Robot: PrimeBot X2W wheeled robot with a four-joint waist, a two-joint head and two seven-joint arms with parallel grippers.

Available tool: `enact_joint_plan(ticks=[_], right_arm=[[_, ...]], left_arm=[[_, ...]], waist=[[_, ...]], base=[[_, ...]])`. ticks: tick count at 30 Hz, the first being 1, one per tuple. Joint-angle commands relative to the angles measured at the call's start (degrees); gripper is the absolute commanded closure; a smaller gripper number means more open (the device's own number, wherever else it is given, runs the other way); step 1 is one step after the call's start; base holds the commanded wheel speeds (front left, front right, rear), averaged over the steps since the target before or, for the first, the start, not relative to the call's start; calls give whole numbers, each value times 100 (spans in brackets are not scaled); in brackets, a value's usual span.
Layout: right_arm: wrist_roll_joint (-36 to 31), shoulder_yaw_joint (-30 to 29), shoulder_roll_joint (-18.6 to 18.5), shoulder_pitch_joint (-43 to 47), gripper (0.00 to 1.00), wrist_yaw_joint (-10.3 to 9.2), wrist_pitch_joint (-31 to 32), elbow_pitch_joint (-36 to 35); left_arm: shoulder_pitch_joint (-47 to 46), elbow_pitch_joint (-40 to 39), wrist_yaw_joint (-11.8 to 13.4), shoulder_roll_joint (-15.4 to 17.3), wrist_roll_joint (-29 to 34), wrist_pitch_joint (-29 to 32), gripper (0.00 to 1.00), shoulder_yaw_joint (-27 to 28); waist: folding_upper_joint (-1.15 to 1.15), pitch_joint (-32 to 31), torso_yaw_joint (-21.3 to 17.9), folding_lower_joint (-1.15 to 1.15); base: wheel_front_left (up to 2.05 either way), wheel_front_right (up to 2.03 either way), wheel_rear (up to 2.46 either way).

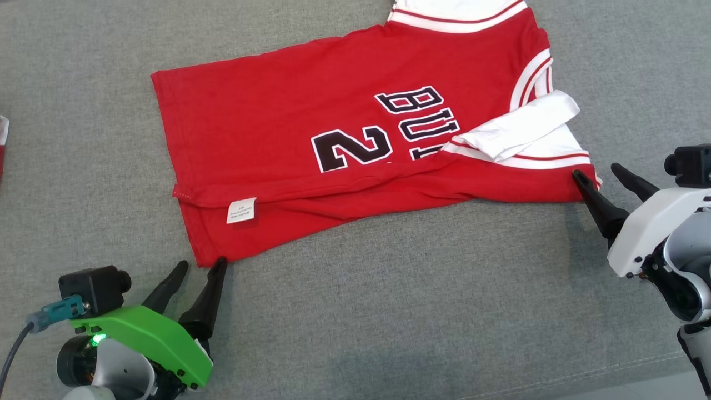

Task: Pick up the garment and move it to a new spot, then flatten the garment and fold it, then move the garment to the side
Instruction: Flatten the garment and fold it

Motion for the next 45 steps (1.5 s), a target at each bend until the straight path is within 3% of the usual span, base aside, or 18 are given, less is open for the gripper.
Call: enact_joint_plan(ticks=[1,9,10,11,12,17,22,28,33,34,35,36,40,45], right_arm=[[-63,-30,-9,83,0,0,109,-74],[-219,54,285,-172,0,1,503,160],[-149,104,326,-213,0,1,567,239],[-101,148,342,-266,52,2,621,329],[-39,196,346,-311,100,2,660,402],[464,188,94,-427,100,0,854,566],[1087,62,-446,-368,100,-4,1223,244],[1743,52,-1143,259,100,-4,2076,-428],[1874,-104,-1209,821,100,-3,2225,-733],[1827,-144,-1176,899,70,-3,2175,-726],[1774,-141,-1167,950,1,-3,2135,-742],[1716,-156,-1174,1001,0,-3,2097,-755],[1578,-476,-1313,942,0,-2,1920,-957],[1350,-769,-1397,65,0,0,1748,-1431]], left_arm=[[-65,40,-17,-49,-41,-20,0,16],[-426,417,-235,-137,-204,190,0,-151],[-475,458,-280,-165,-244,217,38,-170],[-529,512,-315,-181,-258,200,95,-174],[-580,557,-365,-183,-242,201,100,-202],[-642,550,-595,-76,-393,336,100,-219],[-359,13,-872,335,-837,713,100,-55],[270,-825,-869,730,-1225,1080,100,28],[889,-1003,-851,667,-1317,1006,100,-115],[955,-973,-861,620,-1300,963,91,-155],[1002,-938,-875,603,-1249,914,47,-181],[1037,-887,-850,602,-1177,864,0,-186],[960,-871,-724,709,-896,595,0,39],[368,-1149,-514,1066,-476,523,0,497]], waist=[[0,105,12,0],[0,351,74,0],[0,373,85,0],[0,385,94,0],[0,392,104,0],[0,255,124,0],[0,56,108,0],[0,25,102,0],[0,164,96,0],[0,188,105,0],[0,201,116,0],[0,211,131,0],[0,246,225,0],[0,558,333,0]], base=[[0,0,0],[0,0,0],[0,0,0],[0,0,0],[0,0,0],[0,0,0],[0,0,0],[0,0,0],[0,0,0],[0,0,0],[0,0,0],[0,0,0],[0,0,0],[0,0,0]])
